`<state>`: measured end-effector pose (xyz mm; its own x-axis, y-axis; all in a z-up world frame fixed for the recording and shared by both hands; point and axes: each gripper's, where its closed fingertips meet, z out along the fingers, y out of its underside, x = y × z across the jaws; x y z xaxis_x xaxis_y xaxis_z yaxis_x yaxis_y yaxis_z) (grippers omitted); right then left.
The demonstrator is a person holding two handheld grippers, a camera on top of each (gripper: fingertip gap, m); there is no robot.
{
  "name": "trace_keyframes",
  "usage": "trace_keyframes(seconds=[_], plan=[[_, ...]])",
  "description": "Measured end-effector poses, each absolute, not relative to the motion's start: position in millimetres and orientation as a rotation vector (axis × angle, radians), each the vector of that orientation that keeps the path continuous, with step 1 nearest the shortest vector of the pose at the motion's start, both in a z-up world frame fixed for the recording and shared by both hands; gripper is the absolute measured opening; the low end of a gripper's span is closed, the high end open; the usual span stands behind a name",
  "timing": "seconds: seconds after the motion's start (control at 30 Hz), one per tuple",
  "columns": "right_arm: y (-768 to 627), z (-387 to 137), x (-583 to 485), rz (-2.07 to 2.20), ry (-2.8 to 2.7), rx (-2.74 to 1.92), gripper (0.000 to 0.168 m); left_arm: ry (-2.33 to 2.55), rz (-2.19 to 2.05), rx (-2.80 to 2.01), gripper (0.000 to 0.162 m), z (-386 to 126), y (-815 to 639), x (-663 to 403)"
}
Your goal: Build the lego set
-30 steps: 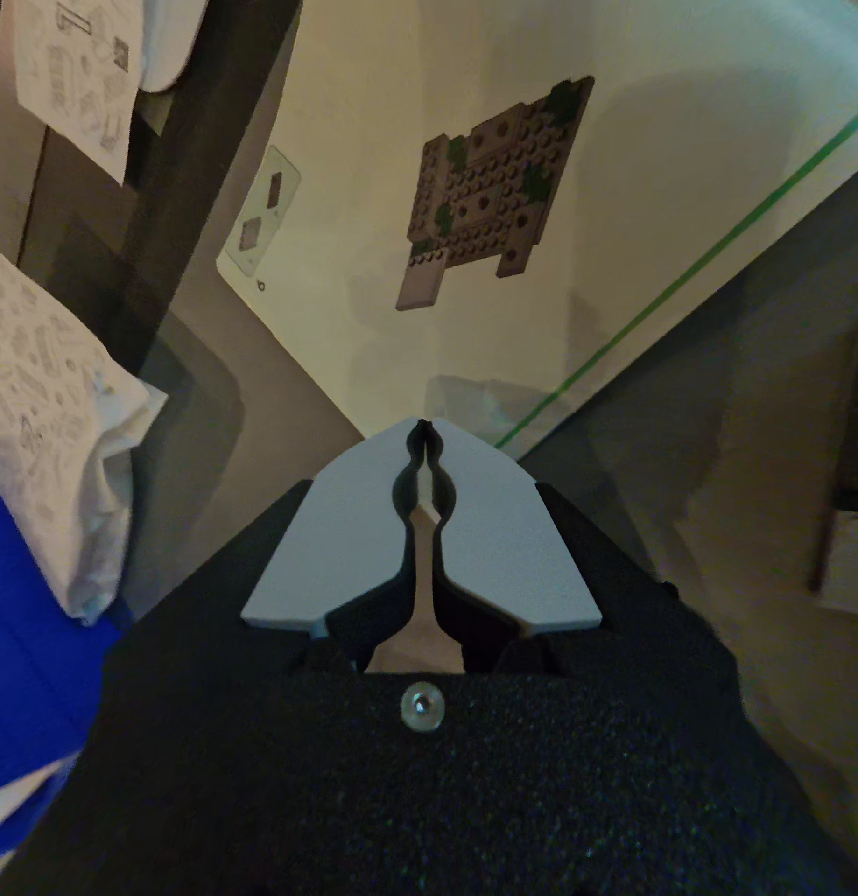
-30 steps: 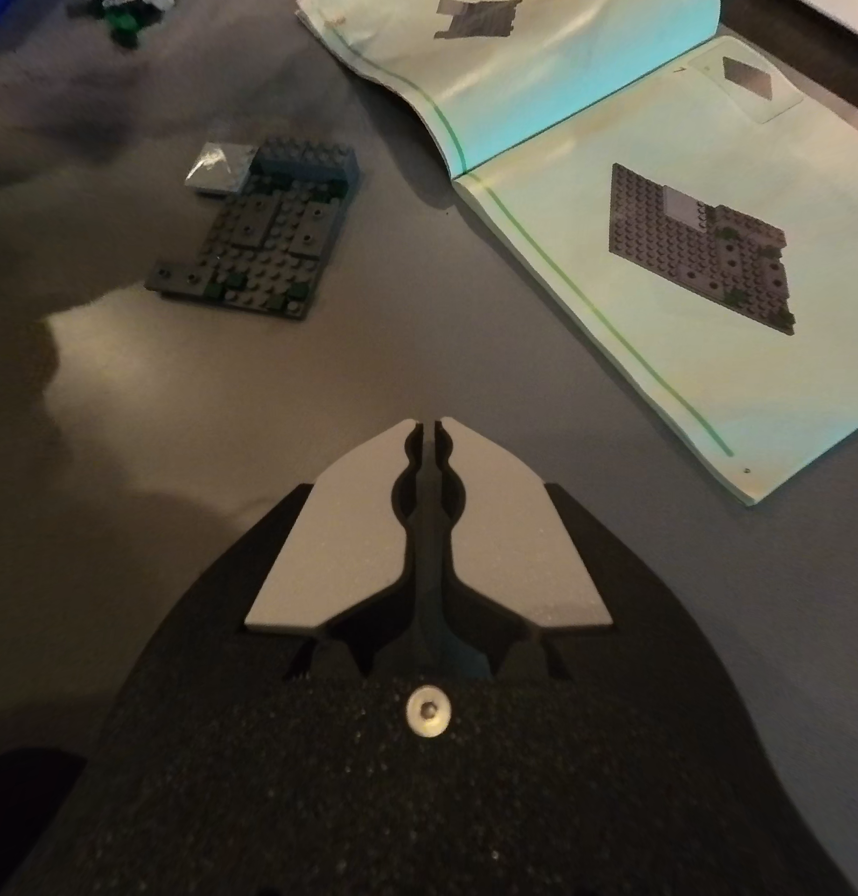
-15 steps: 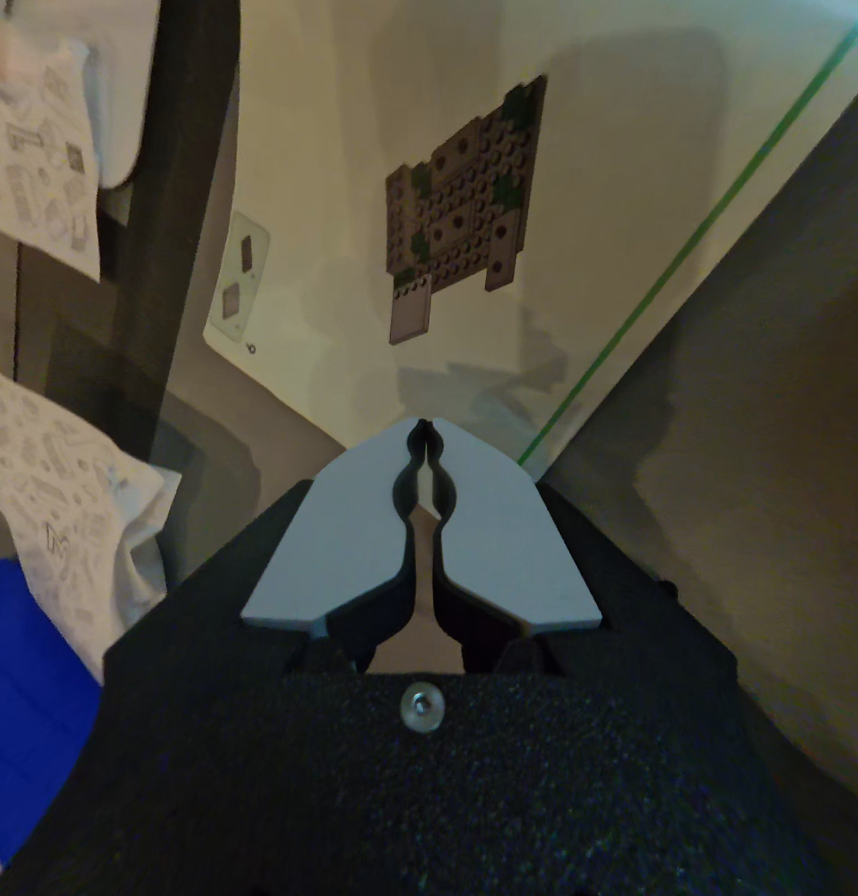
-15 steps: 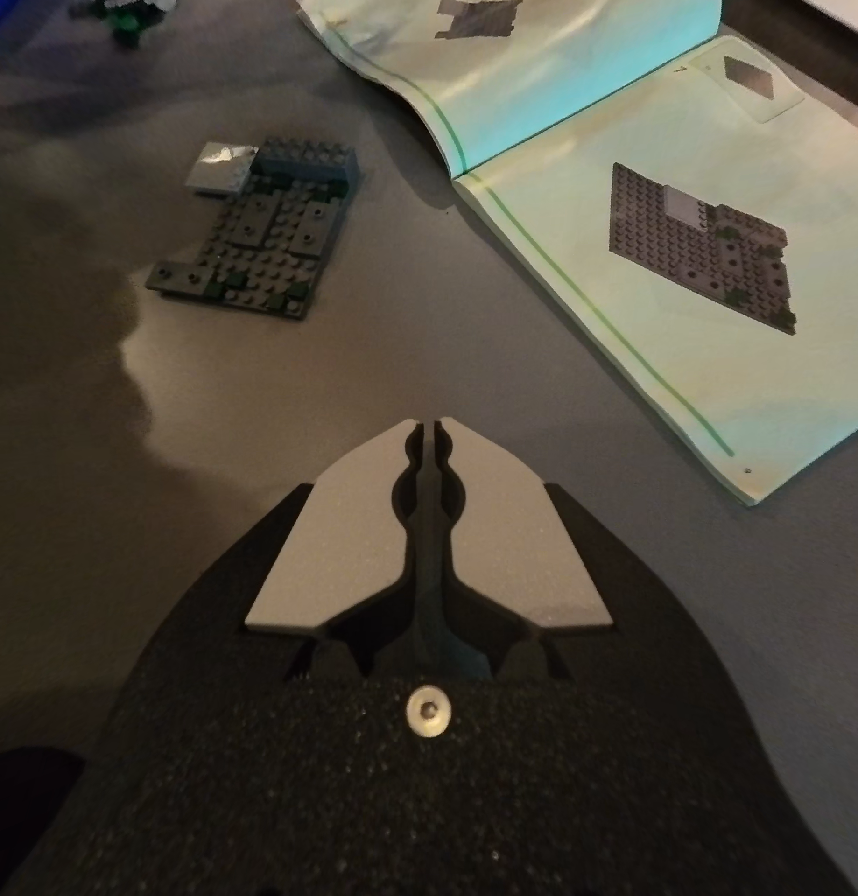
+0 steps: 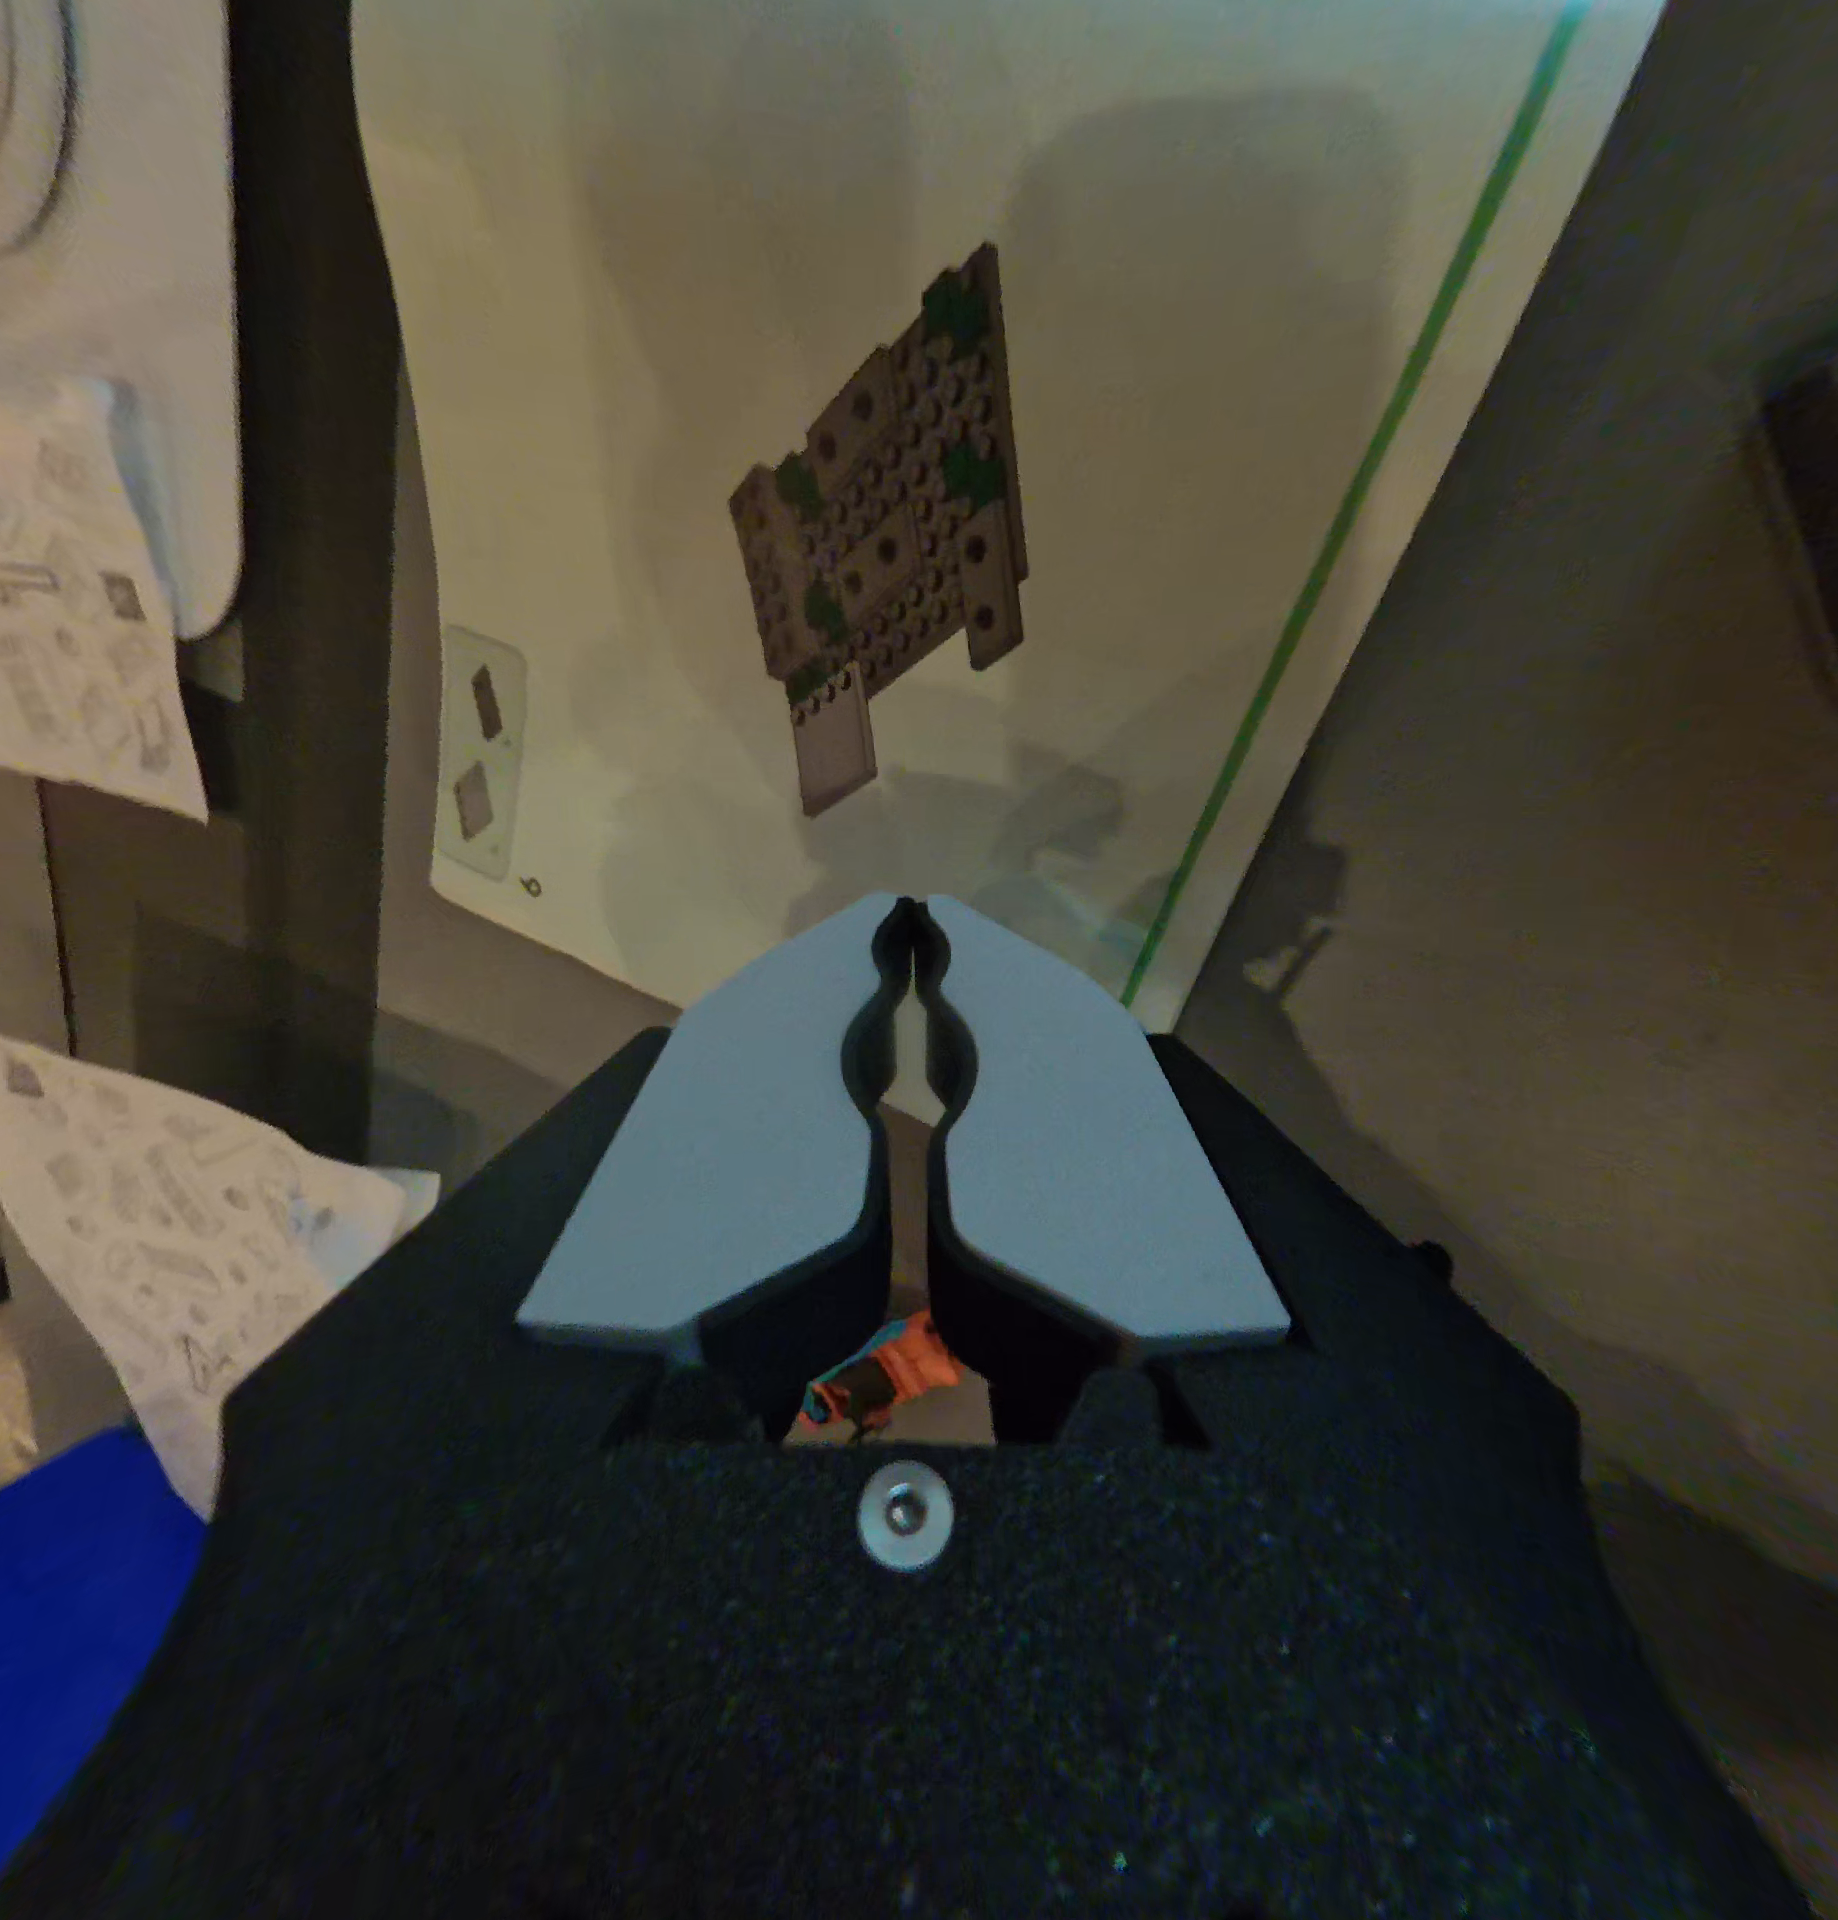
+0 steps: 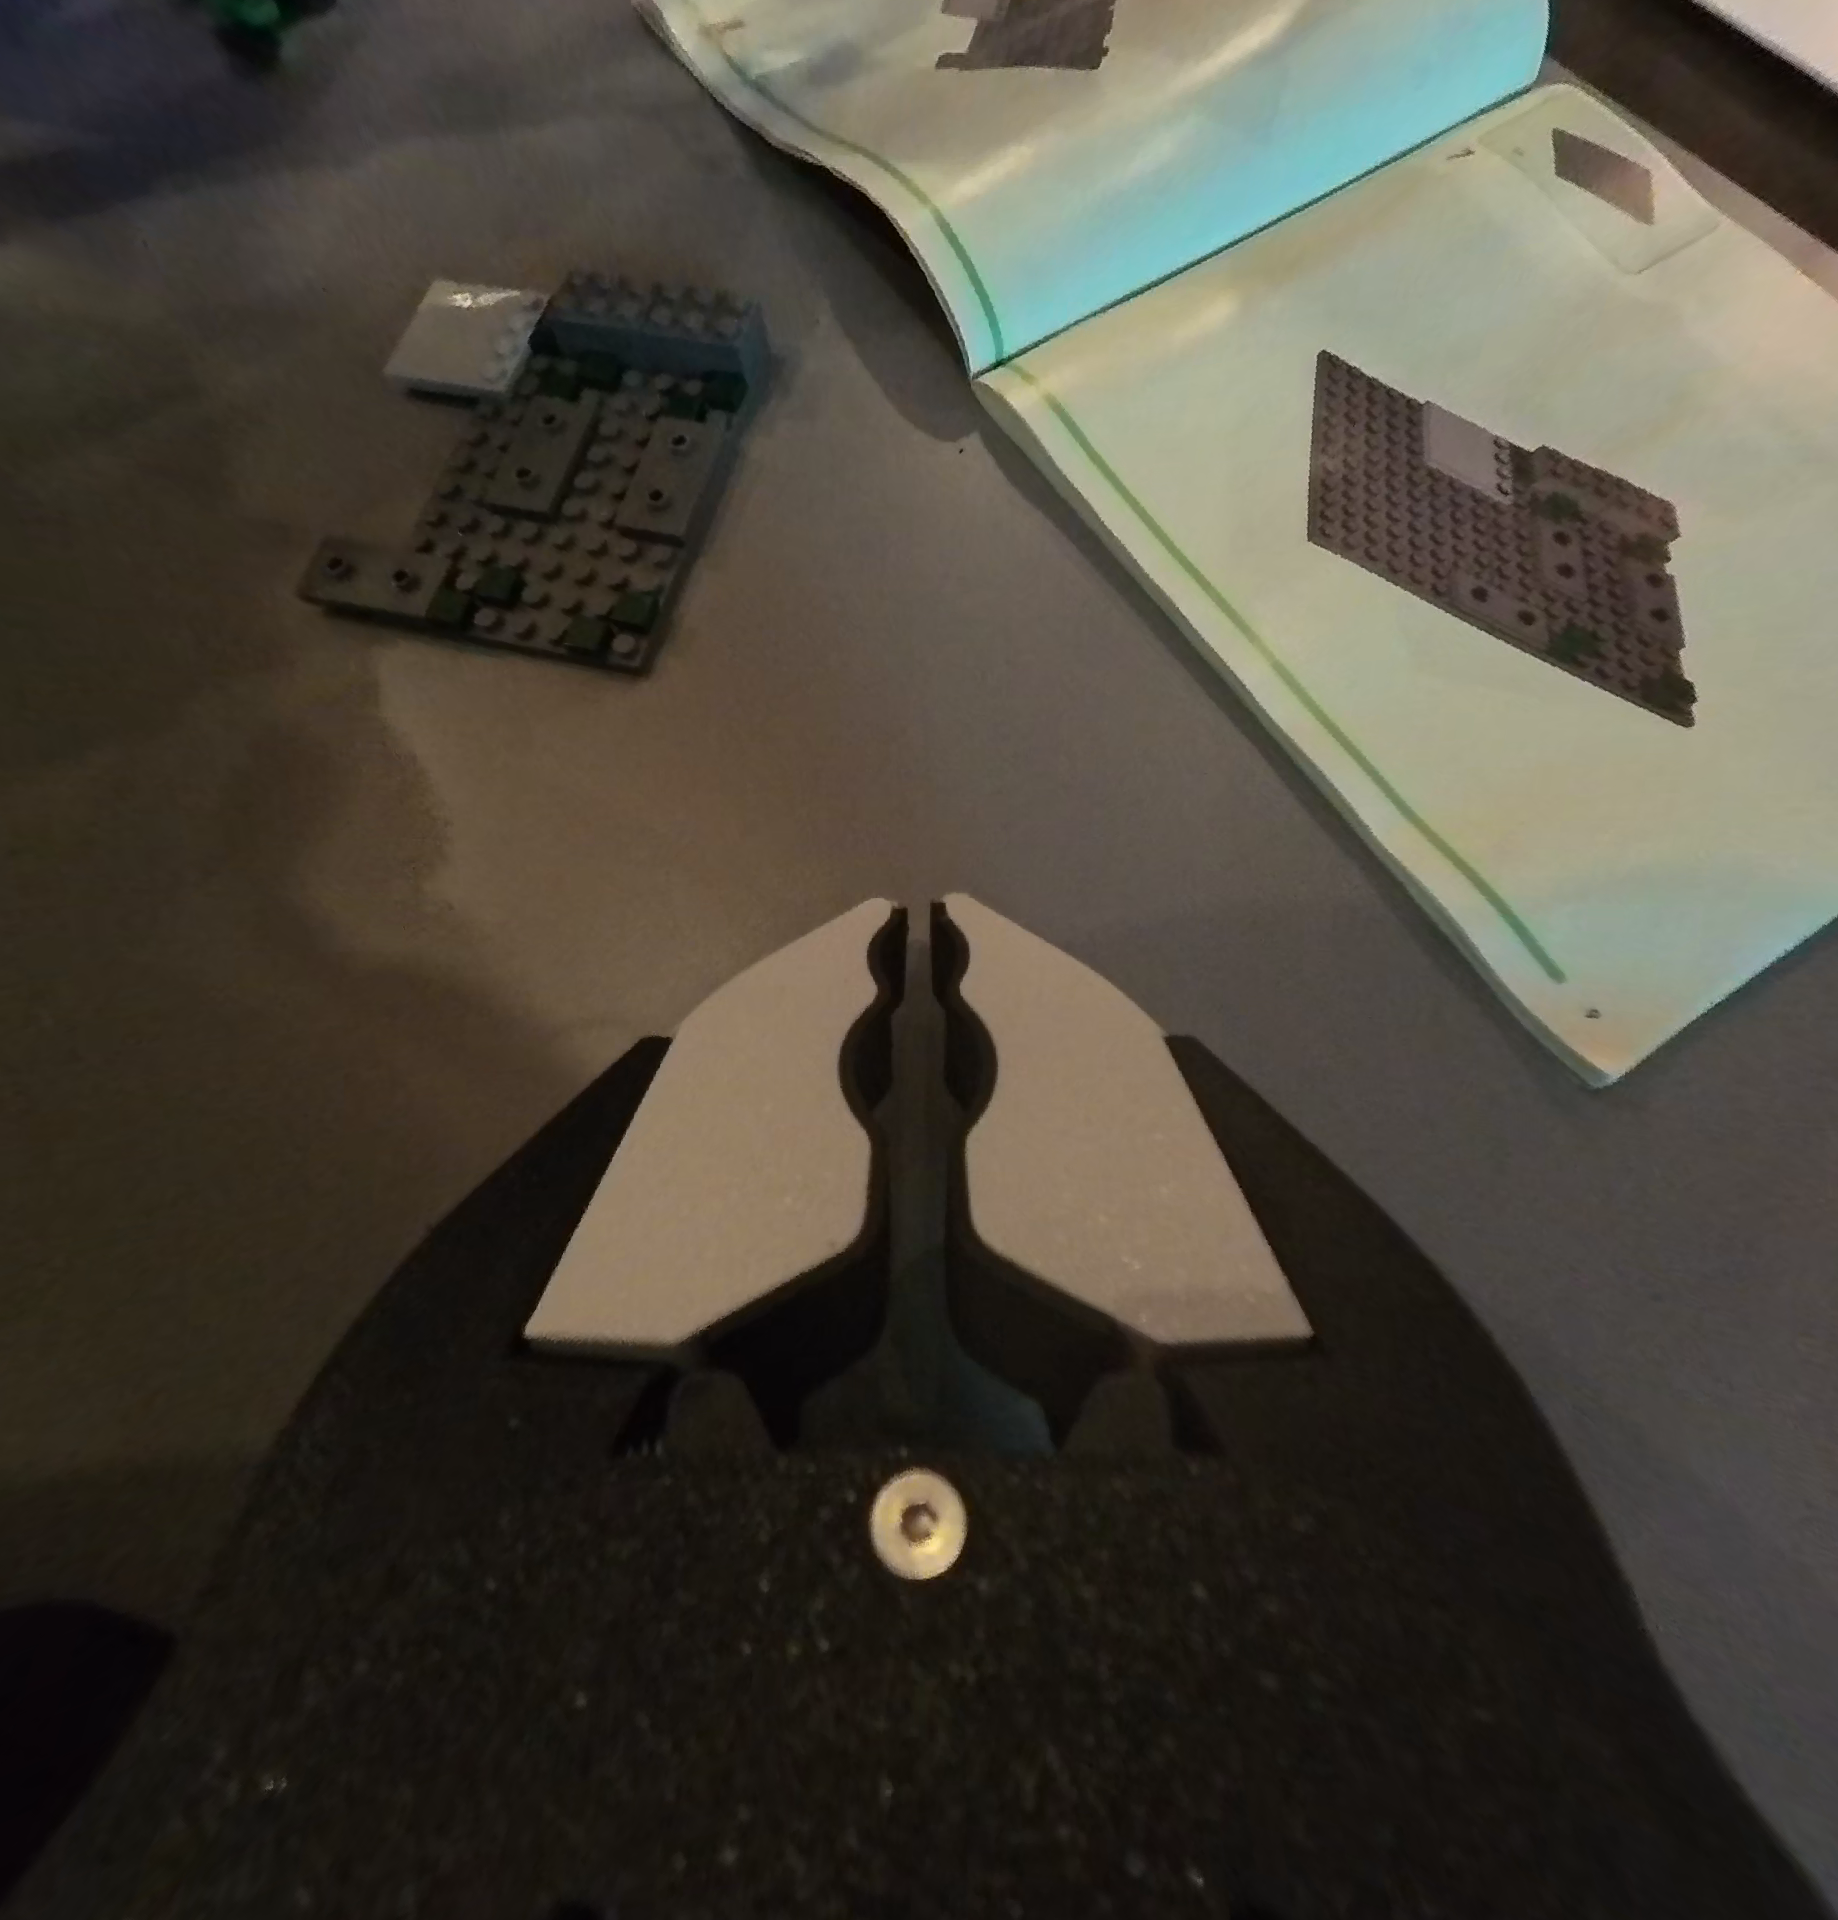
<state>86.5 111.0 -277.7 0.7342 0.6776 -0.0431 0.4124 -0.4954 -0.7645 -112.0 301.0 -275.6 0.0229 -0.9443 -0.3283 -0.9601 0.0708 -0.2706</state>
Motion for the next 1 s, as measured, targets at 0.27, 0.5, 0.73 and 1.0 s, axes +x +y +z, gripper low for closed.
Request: trace_keyframes(seconds=[0.27, 0.5, 0.73, 1.0], plan=[[111, -278, 87, 0.427, -0.826, -2.156, 0.004, 2.004, -0.029, -1.832, 0.0, -274, 303, -109], [111, -278, 86, 0.419, -0.83, -2.156, 0.004, 2.059, -0.038, -1.793, 0.0, -276, 308, -114], [111, -279, 86, 0.416, -0.834, -2.156, 0.004, 2.038, -0.035, -1.843, 0.0, -278, 317, -116], [110, -279, 85, 0.409, -0.843, -2.155, 0.004, 1.775, -0.245, -2.005, 0.0, -252, 297, -103]])
